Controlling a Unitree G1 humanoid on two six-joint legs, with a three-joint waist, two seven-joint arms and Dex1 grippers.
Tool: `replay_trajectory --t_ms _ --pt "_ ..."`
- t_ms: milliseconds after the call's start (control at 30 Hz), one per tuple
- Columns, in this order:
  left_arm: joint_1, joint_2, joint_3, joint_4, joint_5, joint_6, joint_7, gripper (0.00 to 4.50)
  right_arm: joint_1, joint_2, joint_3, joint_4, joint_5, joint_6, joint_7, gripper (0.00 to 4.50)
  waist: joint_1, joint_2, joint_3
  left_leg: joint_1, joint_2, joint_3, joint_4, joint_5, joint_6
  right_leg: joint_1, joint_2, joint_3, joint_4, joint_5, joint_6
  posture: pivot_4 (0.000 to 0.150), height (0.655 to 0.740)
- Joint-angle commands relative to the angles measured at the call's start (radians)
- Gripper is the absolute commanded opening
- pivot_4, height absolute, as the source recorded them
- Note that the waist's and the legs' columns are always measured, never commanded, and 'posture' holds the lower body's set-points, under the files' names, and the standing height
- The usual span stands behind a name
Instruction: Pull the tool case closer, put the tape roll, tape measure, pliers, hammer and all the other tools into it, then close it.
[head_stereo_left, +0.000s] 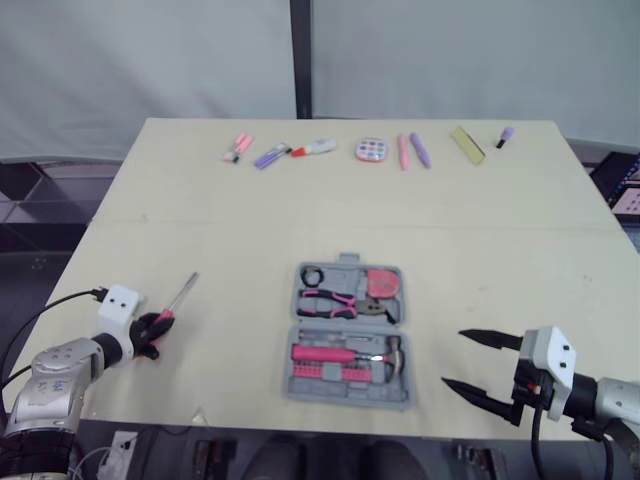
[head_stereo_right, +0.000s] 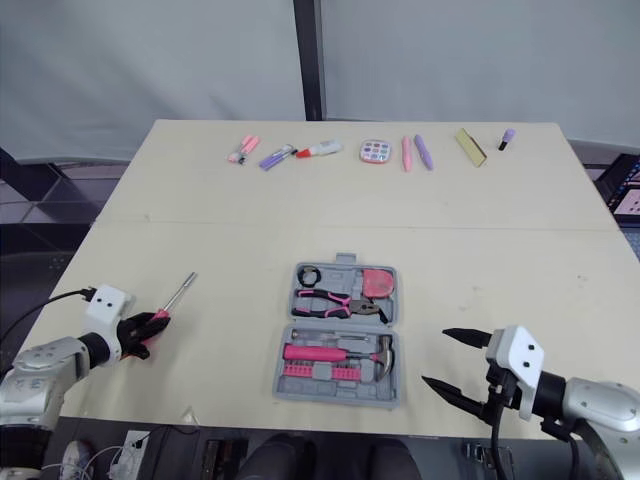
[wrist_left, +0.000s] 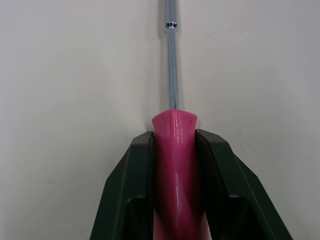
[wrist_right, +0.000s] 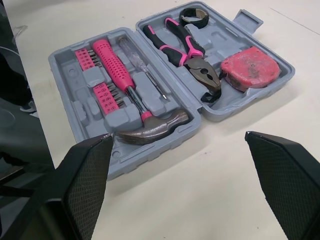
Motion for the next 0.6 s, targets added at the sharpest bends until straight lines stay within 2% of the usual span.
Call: replay_trajectory --t_ms 33,267,400,600 --pt "0.007 -0.001 -0.017 0.015 0.027 -0.011 -0.01 0.72 0.001 0.001 -0.029 -0.011 0.006 -0.017 -0.001 4.5 0.0 0.0 0.0 0.0 0.0 0.0 0.0 0.0 0.0 0.0 0.0 0.0 0.0 0.0 0.0 0.15 0.7134" --pt "-0.045 0.026 -0.111 -0.158 0.01 -0.002 -0.147 0.72 0.006 -0.014 -0.073 0.027 0.016 -0.03 0.027 4.5 0.006 -0.004 0.002 -0.001 -0.001 -0.001 0.0 0.0 0.0 0.0 -0.001 0.0 0.0 0.0 0.0 0.15 0.7134" --pt "-0.094 0.028 -0.166 -0.282 -0.023 0.032 -0.224 0.72 -0.005 -0.02 -0.075 0.064 0.008 -0.05 0.046 4.5 0.001 -0.013 0.008 -0.002 -0.001 -0.002 0.0 0.0 0.0 0.0 0.0 0.0 0.0 0.0 0.0 0.15 0.7134" --pt "-0.132 0.035 -0.234 -0.417 -0.042 0.048 -0.307 0.72 -0.019 -0.019 -0.061 0.108 -0.005 -0.067 0.056 4.5 -0.012 -0.013 0.008 -0.002 0.0 0.001 0.0 0.0 0.0 -0.001 0.001 -0.001 -0.001 0.0 0.0 0.15 0.7134"
